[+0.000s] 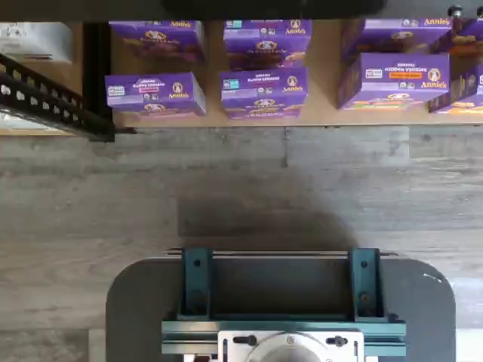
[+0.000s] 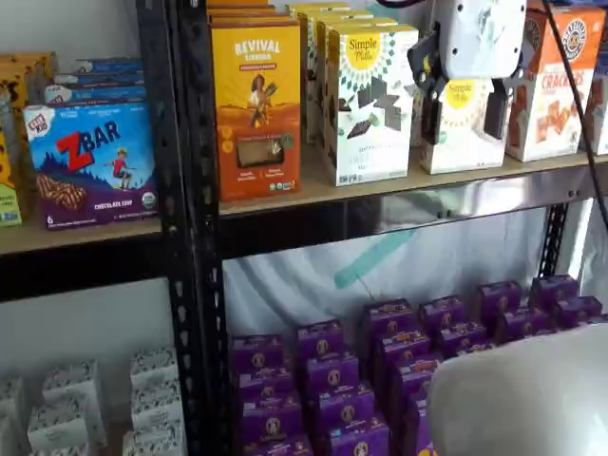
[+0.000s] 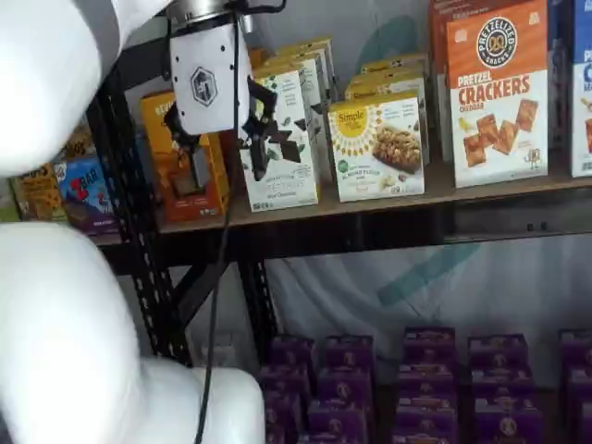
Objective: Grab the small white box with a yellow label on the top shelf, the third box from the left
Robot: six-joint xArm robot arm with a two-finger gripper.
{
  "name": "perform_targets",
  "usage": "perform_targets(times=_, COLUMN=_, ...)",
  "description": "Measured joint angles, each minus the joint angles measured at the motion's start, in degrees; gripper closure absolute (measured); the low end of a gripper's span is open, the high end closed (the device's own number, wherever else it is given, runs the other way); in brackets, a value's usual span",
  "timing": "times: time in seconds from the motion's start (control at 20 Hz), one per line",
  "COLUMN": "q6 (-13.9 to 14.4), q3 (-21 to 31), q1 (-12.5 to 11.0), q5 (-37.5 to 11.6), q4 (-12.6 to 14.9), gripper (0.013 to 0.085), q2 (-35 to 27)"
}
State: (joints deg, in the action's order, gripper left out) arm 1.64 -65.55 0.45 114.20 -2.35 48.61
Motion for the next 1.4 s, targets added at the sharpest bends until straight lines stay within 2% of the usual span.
perform_targets(times=0.15, q6=-0.34, q3=-0.80, q1=-0.83, q5=1.68, q4=-1.01, gripper=0.0130, q2=-0.96)
perform_targets(times=0.35, q6=-0.07, q3=-0.52, q1=-0.41, q5=1.12, q4=-0.81, gripper=0.0130, q2=-0.64)
perform_targets(times=0.5, q6=0.77, q3=0.35, q1=1.39, q5=-1.06, q4=1.37, gripper=0.0130, q2=0.26)
perform_targets(times=0.6, q6=0.72, q3=0.98, q1=1.67, q5=-2.85, q4=2.41, gripper=0.0130, q2=0.74)
perform_targets(times=0.85, q6=-2.61, q3=2.13, q1=-2.10, q5=-7.49, q4=1.71, gripper=0.0130, q2=0.96)
perform_targets(times=1.05, q6=-5.09, q3=2.90, q1=-4.53, q5=-12.29, q4=2.31, gripper=0.0130, q2=0.23)
perform_targets(times=1.4, q6=-12.12, q3=1.15, q1=-12.01, q5=-19.24, q4=1.59, gripper=0.0130, q2=-4.96)
